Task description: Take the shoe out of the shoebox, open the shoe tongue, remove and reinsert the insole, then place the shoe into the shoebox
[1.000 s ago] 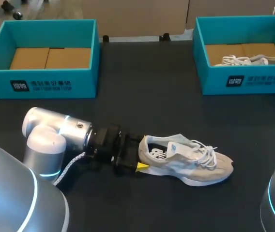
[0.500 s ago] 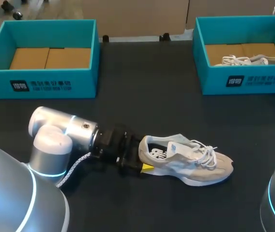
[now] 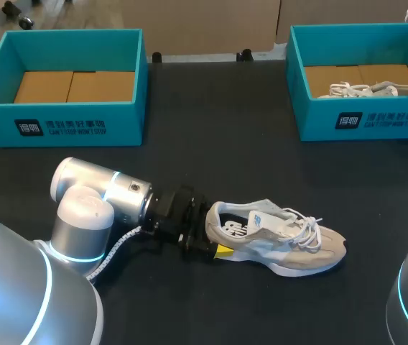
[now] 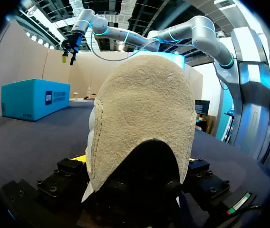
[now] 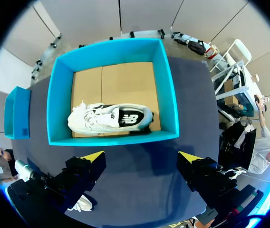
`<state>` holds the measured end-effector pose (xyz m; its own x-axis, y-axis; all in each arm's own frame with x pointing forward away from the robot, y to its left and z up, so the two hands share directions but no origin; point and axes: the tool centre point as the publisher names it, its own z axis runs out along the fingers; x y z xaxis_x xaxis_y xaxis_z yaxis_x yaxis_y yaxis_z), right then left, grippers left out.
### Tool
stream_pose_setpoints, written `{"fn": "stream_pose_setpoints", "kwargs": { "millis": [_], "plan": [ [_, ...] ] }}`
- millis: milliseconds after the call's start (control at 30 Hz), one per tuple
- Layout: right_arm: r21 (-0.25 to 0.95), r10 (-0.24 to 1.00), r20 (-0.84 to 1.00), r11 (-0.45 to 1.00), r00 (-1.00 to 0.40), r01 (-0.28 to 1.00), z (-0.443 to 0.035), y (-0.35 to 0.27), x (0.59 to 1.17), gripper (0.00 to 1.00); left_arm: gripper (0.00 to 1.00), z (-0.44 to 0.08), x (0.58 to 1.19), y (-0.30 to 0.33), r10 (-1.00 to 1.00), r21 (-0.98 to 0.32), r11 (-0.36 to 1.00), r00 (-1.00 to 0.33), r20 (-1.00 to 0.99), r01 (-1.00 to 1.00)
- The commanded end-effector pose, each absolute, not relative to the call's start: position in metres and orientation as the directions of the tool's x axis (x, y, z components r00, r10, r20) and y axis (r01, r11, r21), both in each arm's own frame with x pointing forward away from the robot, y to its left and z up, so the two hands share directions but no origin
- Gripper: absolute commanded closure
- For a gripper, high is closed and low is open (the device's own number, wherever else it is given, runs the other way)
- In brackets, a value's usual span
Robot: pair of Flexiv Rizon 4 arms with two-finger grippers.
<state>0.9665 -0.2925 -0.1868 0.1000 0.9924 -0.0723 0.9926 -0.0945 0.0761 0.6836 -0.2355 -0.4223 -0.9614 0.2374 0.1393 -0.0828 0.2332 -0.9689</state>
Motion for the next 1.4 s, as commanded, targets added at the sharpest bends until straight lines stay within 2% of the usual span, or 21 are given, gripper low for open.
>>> {"fn": "stream_pose_setpoints", "kwargs": {
  "millis": [33,67,100,133,167,533,833,1400],
  "plan": [
    [0.077,0.992,-0.074,-0.095,0.101,0.992,-0.187,-0.292,0.966,0.0,0.0,-0.426,0.682,-0.242,0.233,-0.968,0.235,-0.962,0.139,-0.082],
    [0.077,0.992,-0.074,-0.095,0.101,0.992,-0.187,-0.292,0.966,0.0,0.0,-0.426,0.682,-0.243,0.233,-0.968,0.236,-0.963,0.138,-0.082],
    [0.077,0.992,-0.074,-0.095,0.101,0.992,-0.187,-0.292,0.966,0.0,0.09,-0.427,0.682,-0.243,0.233,-0.968,0.237,-0.963,0.138,-0.082],
    [0.077,0.992,-0.074,-0.095,0.101,0.992,-0.187,-0.292,0.966,0.0,0.68,-0.427,0.681,-0.243,0.231,-0.968,0.238,-0.963,0.138,-0.082],
    [0.077,0.992,-0.074,-0.095,0.101,0.992,-0.187,-0.292,0.966,0.0,1.0,-0.427,0.681,-0.243,0.23,-0.968,0.239,-0.963,0.138,-0.082],
    [0.077,0.992,-0.074,-0.095,0.101,0.992,-0.187,-0.292,0.966,0.0,1.0,-0.425,0.68,-0.221,0.15,-0.969,0.21,-0.975,0.166,-0.133],
    [0.077,0.992,-0.074,-0.095,0.101,0.992,-0.187,-0.292,0.966,0.0,1.0,-0.423,0.68,-0.217,0.082,-0.972,0.213,-0.989,0.121,-0.101],
    [0.077,0.992,-0.074,-0.095,0.101,0.992,-0.187,-0.292,0.966,0.0,1.0,-0.422,0.685,-0.22,0.079,-0.972,0.211,-0.989,0.123,-0.104]
  ]
}}
